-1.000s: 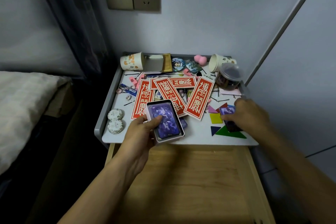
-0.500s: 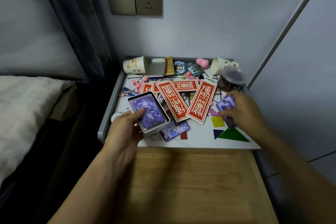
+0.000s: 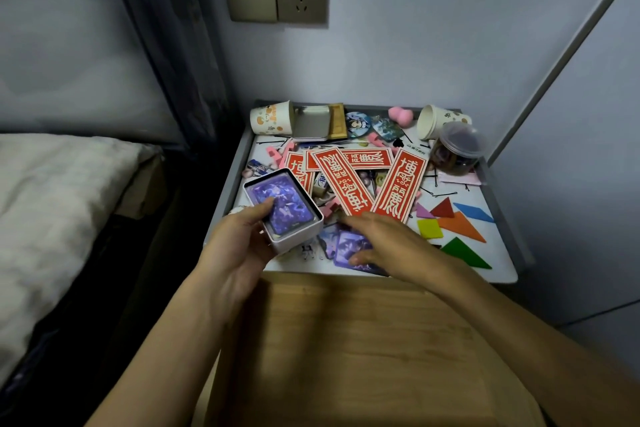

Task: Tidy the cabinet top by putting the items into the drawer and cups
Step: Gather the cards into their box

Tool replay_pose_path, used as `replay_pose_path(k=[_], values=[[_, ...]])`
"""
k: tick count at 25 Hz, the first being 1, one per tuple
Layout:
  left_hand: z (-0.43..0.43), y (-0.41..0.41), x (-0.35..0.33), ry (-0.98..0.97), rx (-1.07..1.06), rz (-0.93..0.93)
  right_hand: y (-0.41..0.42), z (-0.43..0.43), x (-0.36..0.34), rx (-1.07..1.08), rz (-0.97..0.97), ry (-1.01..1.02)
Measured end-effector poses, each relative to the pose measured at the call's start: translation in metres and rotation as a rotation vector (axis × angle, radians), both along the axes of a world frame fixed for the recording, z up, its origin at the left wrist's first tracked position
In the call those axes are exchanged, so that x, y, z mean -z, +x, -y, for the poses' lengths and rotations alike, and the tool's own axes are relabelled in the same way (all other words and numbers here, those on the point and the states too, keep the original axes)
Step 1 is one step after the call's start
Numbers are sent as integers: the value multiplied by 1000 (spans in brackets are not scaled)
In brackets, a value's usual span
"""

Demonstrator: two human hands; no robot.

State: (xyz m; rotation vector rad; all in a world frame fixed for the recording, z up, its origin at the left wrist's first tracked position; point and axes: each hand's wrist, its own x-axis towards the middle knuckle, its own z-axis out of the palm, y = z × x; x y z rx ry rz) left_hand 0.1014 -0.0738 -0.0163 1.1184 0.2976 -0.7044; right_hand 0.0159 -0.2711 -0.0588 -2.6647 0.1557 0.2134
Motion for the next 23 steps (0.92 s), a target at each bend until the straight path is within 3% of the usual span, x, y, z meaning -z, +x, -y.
replay_pose_path(k=[9, 19, 23], values=[[-5, -1, -1, 53, 22, 19, 7, -1, 1, 153, -60, 97], [-1, -3, 0, 34, 22, 7, 6, 2, 3, 208, 36, -105], [-1, -1, 3, 56, 19, 31, 3, 0, -2, 304, 114, 57]])
